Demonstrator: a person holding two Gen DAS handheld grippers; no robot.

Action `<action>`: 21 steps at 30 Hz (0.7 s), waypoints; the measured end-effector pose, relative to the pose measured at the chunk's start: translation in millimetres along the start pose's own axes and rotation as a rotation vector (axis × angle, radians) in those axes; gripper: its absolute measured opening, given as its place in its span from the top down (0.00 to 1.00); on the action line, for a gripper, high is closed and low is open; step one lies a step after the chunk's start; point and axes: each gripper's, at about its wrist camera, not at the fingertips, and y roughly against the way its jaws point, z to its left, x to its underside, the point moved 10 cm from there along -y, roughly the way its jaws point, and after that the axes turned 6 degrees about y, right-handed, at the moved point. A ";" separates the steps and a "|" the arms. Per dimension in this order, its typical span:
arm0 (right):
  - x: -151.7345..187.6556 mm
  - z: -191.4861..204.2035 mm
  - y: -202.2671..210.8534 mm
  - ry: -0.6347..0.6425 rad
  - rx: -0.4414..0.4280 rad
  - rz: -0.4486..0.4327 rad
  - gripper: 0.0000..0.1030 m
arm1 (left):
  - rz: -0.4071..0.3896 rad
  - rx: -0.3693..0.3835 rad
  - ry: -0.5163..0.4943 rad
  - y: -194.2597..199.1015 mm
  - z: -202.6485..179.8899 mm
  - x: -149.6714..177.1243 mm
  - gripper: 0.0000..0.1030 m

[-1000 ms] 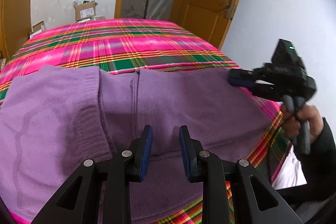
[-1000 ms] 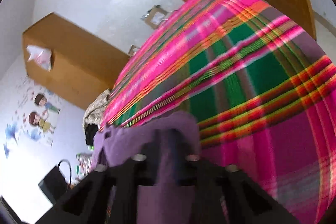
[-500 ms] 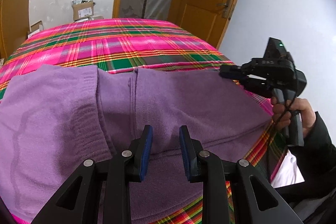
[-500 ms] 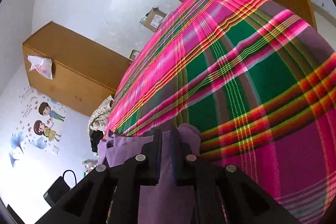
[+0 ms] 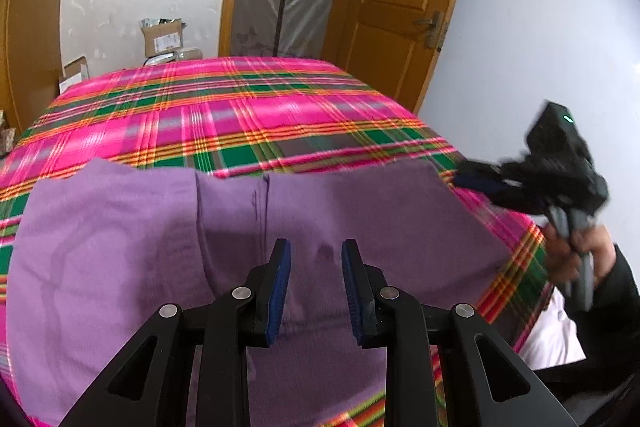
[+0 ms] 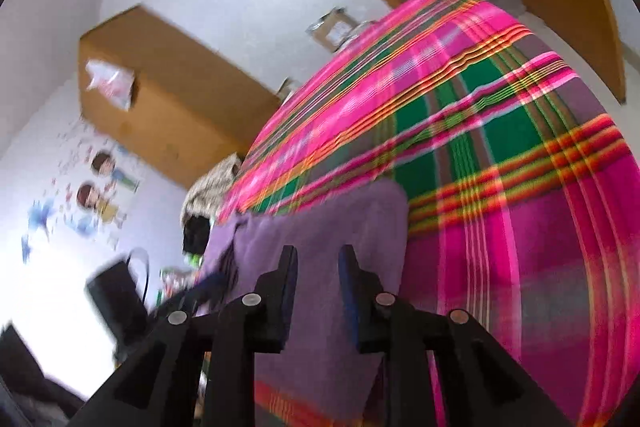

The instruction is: Fold clothes

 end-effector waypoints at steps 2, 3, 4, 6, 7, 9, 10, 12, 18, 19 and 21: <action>15.6 4.6 5.2 0.022 -0.001 0.041 0.78 | 0.008 -0.004 -0.002 -5.5 0.7 -2.3 0.74; 24.1 4.1 4.8 0.027 0.010 0.066 0.78 | 0.020 -0.005 0.000 -9.6 0.3 0.0 0.74; 31.9 1.3 3.3 0.025 0.019 0.088 0.78 | 0.034 -0.005 0.001 -13.7 -0.2 2.7 0.74; 44.2 -5.4 2.7 0.008 0.026 0.108 0.84 | 0.065 -0.013 0.001 -21.4 0.2 10.3 0.74; 43.5 -4.5 3.7 0.008 0.024 0.102 0.85 | 0.078 -0.018 0.001 -24.6 0.7 13.9 0.74; 41.9 -2.4 5.7 0.011 0.019 0.089 0.82 | 0.072 -0.015 -0.003 -22.2 -1.3 13.3 0.74; 41.1 -1.3 6.7 0.012 0.017 0.083 0.82 | 0.068 -0.012 -0.005 -20.3 -2.7 11.9 0.74; 37.3 2.4 4.2 0.028 0.006 0.079 0.82 | 0.047 -0.010 -0.013 -16.3 -4.5 5.2 0.74; 30.8 4.2 -0.3 0.019 0.000 0.062 0.82 | 0.008 -0.034 0.001 -20.5 -1.2 -21.0 0.74; 30.2 4.0 -0.6 0.018 0.002 0.061 0.82 | 0.008 -0.039 0.002 -22.7 -1.5 -23.6 0.74; 30.7 2.2 0.9 0.012 0.006 0.059 0.82 | 0.016 -0.054 -0.002 -30.6 -3.0 -28.1 0.74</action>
